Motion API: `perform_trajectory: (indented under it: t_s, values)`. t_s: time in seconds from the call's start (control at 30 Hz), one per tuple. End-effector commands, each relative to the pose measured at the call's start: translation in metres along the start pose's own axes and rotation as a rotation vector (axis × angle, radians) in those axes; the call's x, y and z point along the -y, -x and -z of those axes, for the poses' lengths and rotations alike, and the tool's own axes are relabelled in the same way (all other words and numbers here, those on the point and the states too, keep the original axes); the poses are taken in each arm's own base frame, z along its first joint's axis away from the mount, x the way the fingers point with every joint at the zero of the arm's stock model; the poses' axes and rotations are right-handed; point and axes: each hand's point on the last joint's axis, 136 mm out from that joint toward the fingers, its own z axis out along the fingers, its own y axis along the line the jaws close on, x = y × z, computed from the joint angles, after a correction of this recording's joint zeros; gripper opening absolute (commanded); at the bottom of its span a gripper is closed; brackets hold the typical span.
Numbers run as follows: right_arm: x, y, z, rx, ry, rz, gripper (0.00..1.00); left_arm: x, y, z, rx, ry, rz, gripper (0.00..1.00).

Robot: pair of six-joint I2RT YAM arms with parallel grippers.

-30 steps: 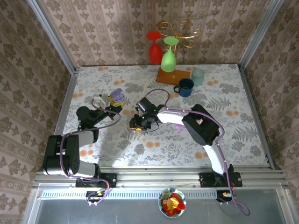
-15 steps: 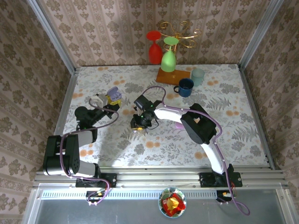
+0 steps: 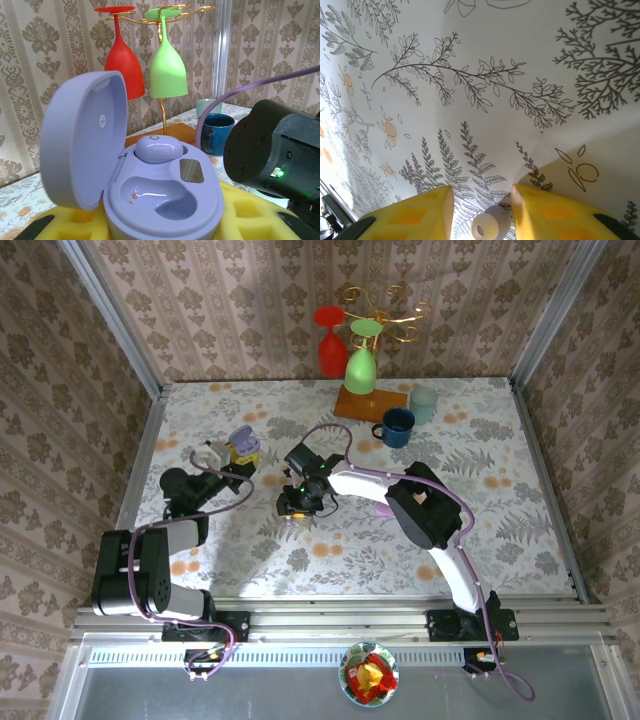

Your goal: Insert the wireless bluetooth earbuds into the charging case

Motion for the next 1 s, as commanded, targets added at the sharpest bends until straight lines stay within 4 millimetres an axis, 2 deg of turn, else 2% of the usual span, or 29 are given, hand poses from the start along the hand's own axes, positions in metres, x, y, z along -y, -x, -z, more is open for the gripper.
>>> perform_trajectory:
  t_s: [0.0,0.1,0.23,0.43,0.6,0.8,0.97]
  values:
    - [0.003,-0.007,0.007,-0.014,-0.046,0.025,0.41,-0.005,0.009,0.001,0.025,0.018,-0.009,0.32]
    - [0.008,-0.011,0.001,-0.041,-0.064,0.021,0.38,-0.005,0.009,0.001,0.027,0.016,-0.009,0.32]
    - [0.013,-0.015,-0.002,-0.053,-0.079,0.014,0.28,-0.004,0.010,0.003,0.028,0.021,-0.010,0.32]
    - [0.017,-0.016,0.011,-0.018,-0.108,0.013,0.14,-0.006,0.009,0.003,0.026,0.028,-0.006,0.33]
    - [0.024,-0.015,0.025,0.028,-0.110,-0.013,0.12,-0.006,0.009,0.004,0.027,0.034,-0.012,0.33]
    - [0.057,-0.028,0.049,0.068,-0.119,-0.094,0.11,0.000,0.009,-0.001,0.028,0.009,-0.010,0.33]
    - [0.092,-0.053,0.065,0.078,-0.139,-0.174,0.11,0.007,0.008,-0.007,0.027,-0.019,-0.003,0.33]
